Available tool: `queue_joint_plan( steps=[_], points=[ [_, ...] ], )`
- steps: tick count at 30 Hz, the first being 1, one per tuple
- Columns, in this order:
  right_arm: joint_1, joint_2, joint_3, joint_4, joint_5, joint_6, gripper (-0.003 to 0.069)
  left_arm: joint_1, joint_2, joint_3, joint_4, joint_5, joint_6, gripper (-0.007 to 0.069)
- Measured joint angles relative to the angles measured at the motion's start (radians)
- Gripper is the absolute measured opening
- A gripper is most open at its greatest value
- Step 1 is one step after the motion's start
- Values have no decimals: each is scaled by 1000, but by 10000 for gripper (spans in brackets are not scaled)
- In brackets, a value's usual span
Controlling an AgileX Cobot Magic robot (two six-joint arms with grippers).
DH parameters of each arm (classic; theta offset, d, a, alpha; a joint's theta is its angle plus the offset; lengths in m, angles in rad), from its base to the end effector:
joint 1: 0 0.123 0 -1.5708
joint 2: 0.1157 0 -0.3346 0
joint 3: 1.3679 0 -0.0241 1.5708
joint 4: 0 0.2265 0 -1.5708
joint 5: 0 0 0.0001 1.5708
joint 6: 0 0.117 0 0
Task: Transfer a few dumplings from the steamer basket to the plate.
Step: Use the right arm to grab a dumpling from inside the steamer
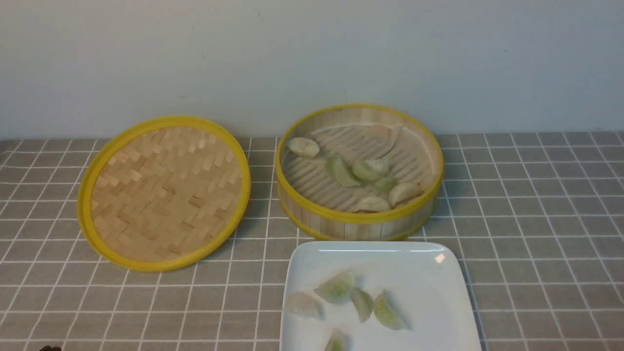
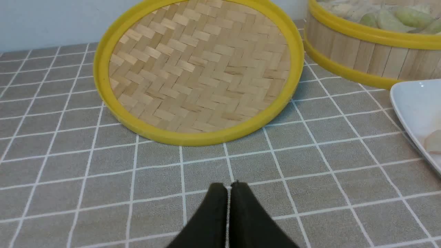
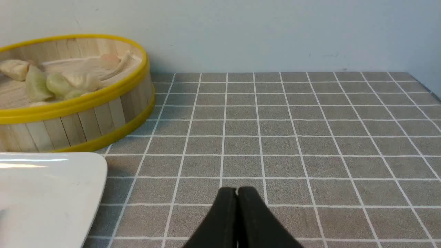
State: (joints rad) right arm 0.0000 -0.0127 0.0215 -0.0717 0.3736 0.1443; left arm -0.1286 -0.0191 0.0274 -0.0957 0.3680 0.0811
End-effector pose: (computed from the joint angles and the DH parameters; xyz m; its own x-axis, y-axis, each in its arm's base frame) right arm 0.0030 -0.0031 0.1651 -0.2873 0.0774 -0.9547 0.0474 0.9967 0.0666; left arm 0.0024 -0.0044 0.1639 -0.2826 0.0282 -0.9588 0.1585 0.9872 -0.0176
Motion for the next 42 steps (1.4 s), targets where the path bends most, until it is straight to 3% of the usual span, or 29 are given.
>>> queue_joint_plan(
  steps=[32, 36, 42],
  points=[
    [0, 0, 1, 2, -2, 2, -13, 0, 0, 0, 0, 1, 0, -5],
    [1, 0, 6, 133, -90, 53, -13, 0, 0, 0, 0, 1, 0, -5],
    [1, 0, 6, 486, -374, 190, -13, 0, 0, 0, 0, 2, 0, -5]
  ],
)
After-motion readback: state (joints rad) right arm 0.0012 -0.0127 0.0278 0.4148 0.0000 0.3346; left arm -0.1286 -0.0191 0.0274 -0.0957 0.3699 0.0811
